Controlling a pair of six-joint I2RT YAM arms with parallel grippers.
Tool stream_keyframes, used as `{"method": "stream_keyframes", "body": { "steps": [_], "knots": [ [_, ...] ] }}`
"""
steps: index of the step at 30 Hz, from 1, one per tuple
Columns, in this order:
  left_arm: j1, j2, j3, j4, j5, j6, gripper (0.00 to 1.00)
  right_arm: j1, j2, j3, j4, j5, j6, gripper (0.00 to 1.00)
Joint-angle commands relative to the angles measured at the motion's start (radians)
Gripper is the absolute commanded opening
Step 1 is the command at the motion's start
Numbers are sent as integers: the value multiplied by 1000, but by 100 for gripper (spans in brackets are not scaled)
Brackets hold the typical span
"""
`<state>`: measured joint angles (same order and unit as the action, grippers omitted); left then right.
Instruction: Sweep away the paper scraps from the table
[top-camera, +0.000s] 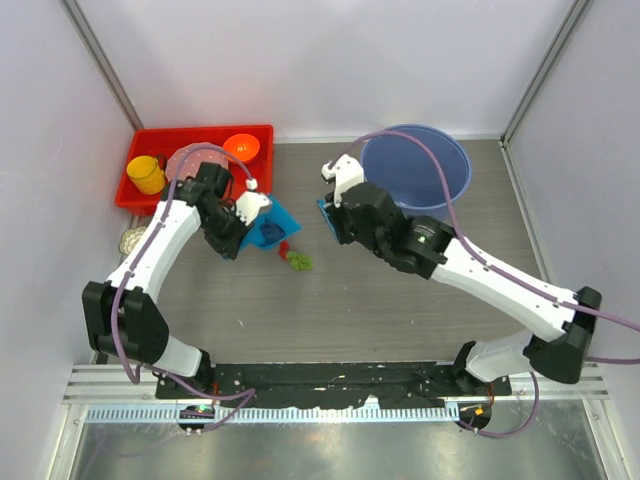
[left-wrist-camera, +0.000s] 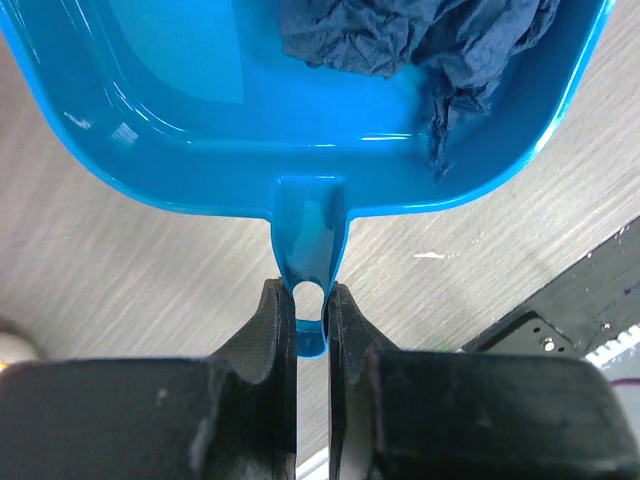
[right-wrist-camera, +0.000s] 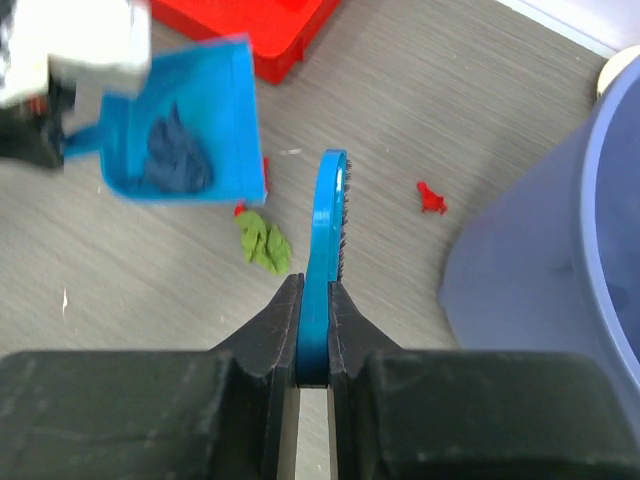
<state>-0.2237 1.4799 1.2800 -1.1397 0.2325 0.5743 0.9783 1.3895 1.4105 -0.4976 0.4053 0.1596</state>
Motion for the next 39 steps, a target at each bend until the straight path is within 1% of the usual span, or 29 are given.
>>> {"method": "stream_keyframes", "body": {
  "steps": [1,3,5,6,8,9,13,17,18,20,21,23,25,27,28,29,30,31,32,33,34,35,37,38,39],
  "knots": [
    [1,-9,184,-45,13,-83,0,3,-154,-85,-107,-144,-118,1],
    [0,25,278,-42,-1,-114,0,5,-210,-136,-110,-230,-143,1],
    [-6,54,340,-25,-35,-166,0,5,-282,-209,-108,-337,-153,1],
    [-15,81,402,-25,-41,-178,0,3,-303,-231,-107,-364,-155,1],
    [-32,118,468,-37,-59,-215,0,5,-357,-298,-98,-390,-147,1],
    [-55,155,537,-49,-65,-226,0,5,-369,-320,-96,-434,-146,1],
    [-132,230,700,-52,-139,-277,0,5,-434,-424,-87,-476,-123,1],
    [-219,309,866,-40,-211,-346,0,5,-494,-492,-93,-494,-106,1],
    [-232,325,931,-38,-217,-356,0,3,-516,-504,-90,-497,-95,1],
    [-278,378,998,-37,-223,-376,0,5,-535,-539,-82,-502,-82,1],
    [-293,399,1062,-34,-269,-393,0,7,-544,-550,-79,-510,-72,1],
    [-347,453,1125,-31,-289,-395,0,5,-550,-577,-70,-511,-60,1],
    [-385,486,1208,-14,-346,-384,0,5,-554,-597,-67,-513,-45,1],
    [-443,540,1275,9,-392,-354,0,3,-555,-605,-58,-516,-38,1],
    [-465,560,1292,17,-447,-341,0,5,-552,-607,-56,-519,-34,1],
    [-511,577,1320,27,-475,-324,0,3,-552,-607,-55,-517,-29,1],
    [-534,606,1328,50,-504,-308,0,3,-553,-607,-55,-517,-31,1],
    [-558,617,1332,64,-577,-257,0,5,-557,-607,-55,-517,-29,1],
    [-606,626,1332,78,-617,-228,0,5,-561,-607,-53,-516,-29,1],
    [-627,646,1334,116,-669,-197,0,5,-564,-608,-50,-516,-29,1],
    [-647,654,1334,138,-755,-123,0,5,-569,-608,-50,-514,-28,1],
    [-675,661,1334,162,-804,-90,0,5,-573,-608,-48,-514,-28,1],
    [-695,672,1328,251,-884,-6,0,3,-581,-611,-47,-516,-26,1],
    [-715,672,1303,292,-979,98,0,5,-586,-611,-44,-516,-25,1],
    [-723,668,1282,387,-1014,151,0,3,-589,-613,-42,-519,-22,1]
  ]
}}
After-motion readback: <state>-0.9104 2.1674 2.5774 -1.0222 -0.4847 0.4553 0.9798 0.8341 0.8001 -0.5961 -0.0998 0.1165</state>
